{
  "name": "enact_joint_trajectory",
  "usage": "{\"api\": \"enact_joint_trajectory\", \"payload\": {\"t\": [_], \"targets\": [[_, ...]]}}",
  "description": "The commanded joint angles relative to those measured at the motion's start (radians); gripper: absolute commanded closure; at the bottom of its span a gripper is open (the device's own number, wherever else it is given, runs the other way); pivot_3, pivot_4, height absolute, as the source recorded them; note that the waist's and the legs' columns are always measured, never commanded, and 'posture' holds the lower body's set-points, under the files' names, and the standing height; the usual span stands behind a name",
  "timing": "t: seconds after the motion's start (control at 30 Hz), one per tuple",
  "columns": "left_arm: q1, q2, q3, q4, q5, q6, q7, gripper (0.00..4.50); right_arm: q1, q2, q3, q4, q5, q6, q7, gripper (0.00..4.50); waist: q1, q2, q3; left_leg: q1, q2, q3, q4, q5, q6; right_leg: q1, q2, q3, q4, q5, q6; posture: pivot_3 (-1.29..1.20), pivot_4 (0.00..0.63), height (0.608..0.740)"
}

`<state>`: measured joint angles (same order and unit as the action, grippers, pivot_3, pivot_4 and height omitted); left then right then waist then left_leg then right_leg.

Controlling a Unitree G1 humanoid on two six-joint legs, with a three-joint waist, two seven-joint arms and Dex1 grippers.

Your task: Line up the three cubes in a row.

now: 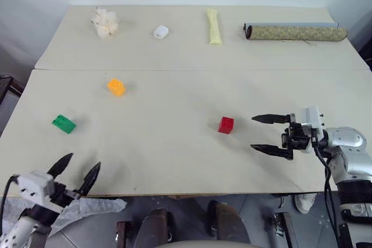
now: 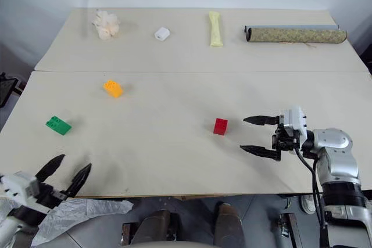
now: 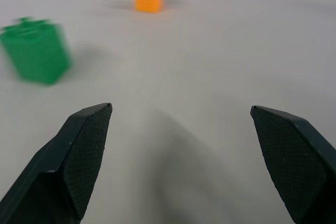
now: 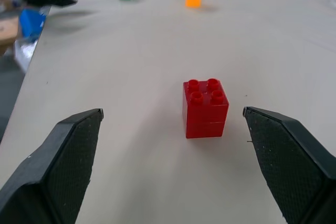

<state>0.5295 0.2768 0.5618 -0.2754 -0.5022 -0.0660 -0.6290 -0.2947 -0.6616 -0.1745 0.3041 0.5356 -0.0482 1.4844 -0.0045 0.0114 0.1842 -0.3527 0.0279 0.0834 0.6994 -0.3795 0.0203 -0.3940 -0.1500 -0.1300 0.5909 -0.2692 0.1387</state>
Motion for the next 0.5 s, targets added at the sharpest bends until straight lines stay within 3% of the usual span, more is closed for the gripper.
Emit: {"api": "enact_joint_trajectory", "payload": {"t": [0.03, 0.33, 0.5], "targets": [[-0.005, -0.001, -0.008, -0.096, -0.012, 0.021, 0.059, 0.0, 0.023, 0.018, -0.024, -0.059, 0.019, -0.014, -0.029, 0.03, 0.006, 0.0, 0.0, 0.0, 0.0, 0.0, 0.0, 0.0, 0.0, 0.0, 0.0, 0.0, 0.0, 0.0, 0.0, 0.0, 0.15, 0.74], [-0.166, -0.05, 0.073, -0.146, -0.053, 0.153, 0.382, 0.0, 0.037, 0.01, -0.014, -0.101, 0.02, 0.02, -0.038, 0.03, -0.001, 0.0, 0.0, 0.0, 0.001, 0.002, 0.0, -0.001, 0.0, -0.001, 0.001, 0.0, 0.0, 0.0, -0.001, 0.0, 0.15, 0.74], [-0.097, -0.126, 0.09, -0.15, -0.051, 0.134, 0.427, 0.0, 0.017, 0.021, -0.008, -0.142, 0.035, 0.041, -0.045, 0.03, 0.001, 0.0, 0.0, 0.0, 0.001, 0.003, 0.0, -0.001, 0.0, -0.001, 0.001, 0.001, 0.0, 0.0, -0.001, 0.0, 0.15, 0.74]]}}
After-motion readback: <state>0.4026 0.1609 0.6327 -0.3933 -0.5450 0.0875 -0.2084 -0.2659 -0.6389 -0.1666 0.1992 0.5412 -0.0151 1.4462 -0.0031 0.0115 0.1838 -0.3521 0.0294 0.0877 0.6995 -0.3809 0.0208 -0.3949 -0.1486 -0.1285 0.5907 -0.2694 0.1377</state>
